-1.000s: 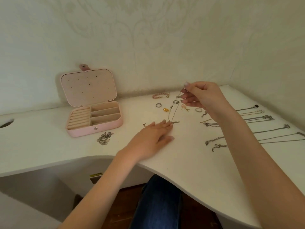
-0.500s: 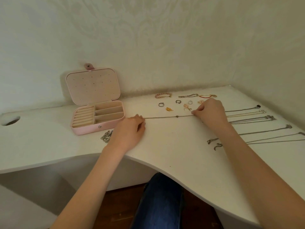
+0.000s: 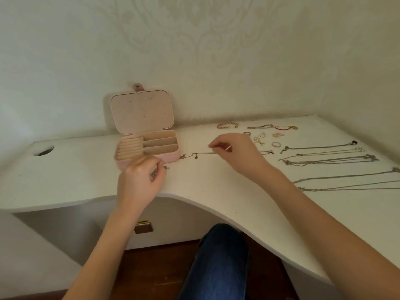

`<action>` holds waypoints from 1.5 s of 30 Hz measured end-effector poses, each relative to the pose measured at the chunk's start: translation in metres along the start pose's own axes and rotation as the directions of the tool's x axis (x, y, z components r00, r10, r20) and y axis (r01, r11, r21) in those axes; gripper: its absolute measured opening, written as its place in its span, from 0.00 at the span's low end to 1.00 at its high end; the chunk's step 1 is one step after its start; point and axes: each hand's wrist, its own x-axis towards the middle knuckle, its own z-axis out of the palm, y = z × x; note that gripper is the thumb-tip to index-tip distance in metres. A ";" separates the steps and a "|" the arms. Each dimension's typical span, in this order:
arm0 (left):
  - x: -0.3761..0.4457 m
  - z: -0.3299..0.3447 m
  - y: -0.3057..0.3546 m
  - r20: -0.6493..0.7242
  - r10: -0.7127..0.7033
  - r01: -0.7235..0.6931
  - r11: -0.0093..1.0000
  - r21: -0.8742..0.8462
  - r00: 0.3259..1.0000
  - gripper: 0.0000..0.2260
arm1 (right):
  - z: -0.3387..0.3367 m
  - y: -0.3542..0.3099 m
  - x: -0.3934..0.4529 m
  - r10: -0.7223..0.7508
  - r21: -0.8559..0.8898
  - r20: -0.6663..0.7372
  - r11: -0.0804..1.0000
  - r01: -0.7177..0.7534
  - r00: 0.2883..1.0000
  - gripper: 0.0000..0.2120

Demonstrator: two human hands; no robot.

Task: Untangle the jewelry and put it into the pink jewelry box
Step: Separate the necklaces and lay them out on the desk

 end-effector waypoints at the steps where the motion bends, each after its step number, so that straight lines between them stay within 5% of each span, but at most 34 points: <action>1: -0.003 -0.003 -0.007 0.023 0.008 -0.008 1.000 -0.005 1.000 0.14 | 0.011 -0.009 0.000 -0.059 -0.003 0.092 0.998 0.060 0.994 0.09; 7: -0.008 -0.006 -0.025 0.188 0.023 -0.008 0.997 -0.080 0.982 0.08 | 0.067 -0.038 0.011 -0.191 -0.006 0.360 0.978 0.207 0.913 0.13; 13: -0.005 -0.010 -0.032 0.225 -0.113 0.174 0.946 -0.275 0.968 0.07 | 0.098 -0.049 0.023 -0.268 -0.072 0.309 0.950 0.303 0.913 0.12; 18: -0.008 -0.008 -0.037 0.169 -0.207 0.255 0.899 -0.355 0.964 0.04 | 0.102 -0.041 0.028 -0.166 -0.173 0.247 0.962 0.213 0.954 0.08; 26: 0.002 -0.010 -0.045 0.076 -0.464 0.422 0.710 -0.564 0.883 0.04 | 0.087 -0.033 0.023 0.027 0.264 0.155 0.962 -0.067 0.988 0.09; 31: 0.002 -0.005 -0.041 0.104 -0.349 0.362 0.862 -0.356 0.932 0.02 | 0.068 -0.038 0.026 0.107 0.644 0.221 0.731 -0.227 0.970 0.08; 38: -0.001 -0.004 -0.029 0.124 -0.303 0.327 0.871 -0.367 0.945 0.08 | 0.060 -0.038 0.026 0.119 0.796 0.301 0.515 -0.318 0.946 0.08; 42: 0.003 -0.008 -0.009 0.126 -0.244 0.275 0.849 -0.452 0.962 0.10 | 0.057 -0.045 0.026 0.052 0.800 0.295 0.533 -0.277 0.954 0.11; 45: 0.012 -0.005 0.007 0.238 -0.222 0.324 0.718 -0.616 0.946 0.07 | 0.053 -0.049 0.025 -0.003 0.762 0.281 0.609 -0.221 0.960 0.13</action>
